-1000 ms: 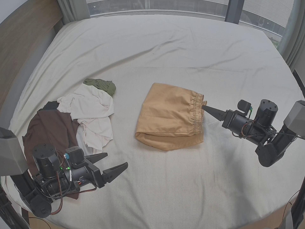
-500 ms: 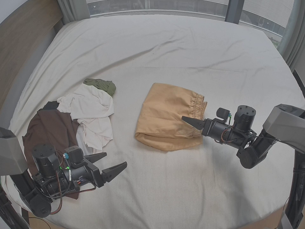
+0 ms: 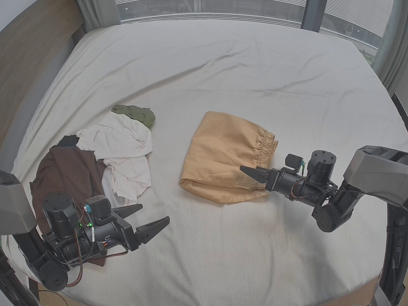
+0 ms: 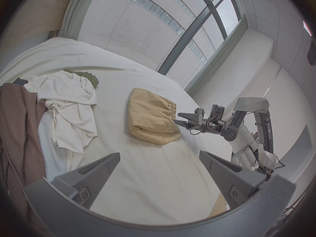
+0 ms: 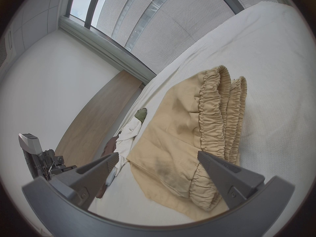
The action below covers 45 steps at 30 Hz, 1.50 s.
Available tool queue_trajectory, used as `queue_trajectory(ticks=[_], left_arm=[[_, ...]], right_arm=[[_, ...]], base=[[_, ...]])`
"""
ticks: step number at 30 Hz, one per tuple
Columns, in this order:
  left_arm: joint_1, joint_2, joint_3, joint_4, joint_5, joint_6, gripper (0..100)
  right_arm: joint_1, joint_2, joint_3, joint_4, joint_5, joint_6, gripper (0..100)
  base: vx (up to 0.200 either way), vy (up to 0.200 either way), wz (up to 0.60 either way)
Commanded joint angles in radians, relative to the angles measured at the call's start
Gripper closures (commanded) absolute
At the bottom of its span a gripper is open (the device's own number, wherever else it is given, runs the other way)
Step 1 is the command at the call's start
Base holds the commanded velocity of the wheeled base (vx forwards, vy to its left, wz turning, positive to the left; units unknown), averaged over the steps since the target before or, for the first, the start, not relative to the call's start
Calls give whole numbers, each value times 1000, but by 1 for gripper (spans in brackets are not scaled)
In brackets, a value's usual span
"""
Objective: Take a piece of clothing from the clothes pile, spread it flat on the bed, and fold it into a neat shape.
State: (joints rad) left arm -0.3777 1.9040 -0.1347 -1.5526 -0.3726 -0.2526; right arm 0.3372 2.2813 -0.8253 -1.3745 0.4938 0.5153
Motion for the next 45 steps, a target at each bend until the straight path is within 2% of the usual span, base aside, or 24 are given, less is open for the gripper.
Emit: queue_trajectory(ticks=[1, 3, 5, 9, 12, 17, 22, 28, 39, 40, 41, 45], left_arm=[[-7, -146, -3, 0, -2, -90, 0], [-9, -180, -2, 0, -2, -113, 0], [-14, -266, 21, 0, -2, -160, 0], [-21, -361, 107, 2, 0, -159, 0], [-17, -438, 135, 22, 7, -166, 0], [25, -540, 135, 143, 12, -172, 0], [22, -704, 135, 335, 12, -168, 0], [26, -967, 135, 598, 14, -172, 0], [29, -1475, 118, 1039, 15, -177, 0], [29, -1481, 118, 1043, 15, -177, 0], [49, -1545, 119, 1111, 14, -175, 0], [102, -1654, 119, 1210, 7, -172, 0]], right_arm=[[0, -243, 137, -3, 0, 3, 0], [0, -292, 166, 0, 0, 3, 0], [-1, -444, 270, 3, 0, 0, 0], [-12, -615, 394, 23, -1, -12, 0], [-35, -756, 469, 84, -6, -17, 0], [-107, -994, 545, 236, -6, -67, 0], [-188, -1258, 552, 517, -8, -164, 0], [-234, -1540, 552, 765, -8, -166, 0], [-326, -1990, 658, 1055, -4, -169, 0], [-328, -1996, 658, 1062, -4, -169, 0], [-340, -2077, 661, 1129, -3, -169, 0], [-337, -2200, 666, 1247, -3, -169, 0]], base=[[0, 0, 0], [0, 0, 0], [0, 0, 0], [0, 0, 0], [0, 0, 0], [0, 0, 0], [0, 0, 0], [0, 0, 0], [0, 0, 0], [0, 0, 0], [0, 0, 0], [0, 0, 0]])
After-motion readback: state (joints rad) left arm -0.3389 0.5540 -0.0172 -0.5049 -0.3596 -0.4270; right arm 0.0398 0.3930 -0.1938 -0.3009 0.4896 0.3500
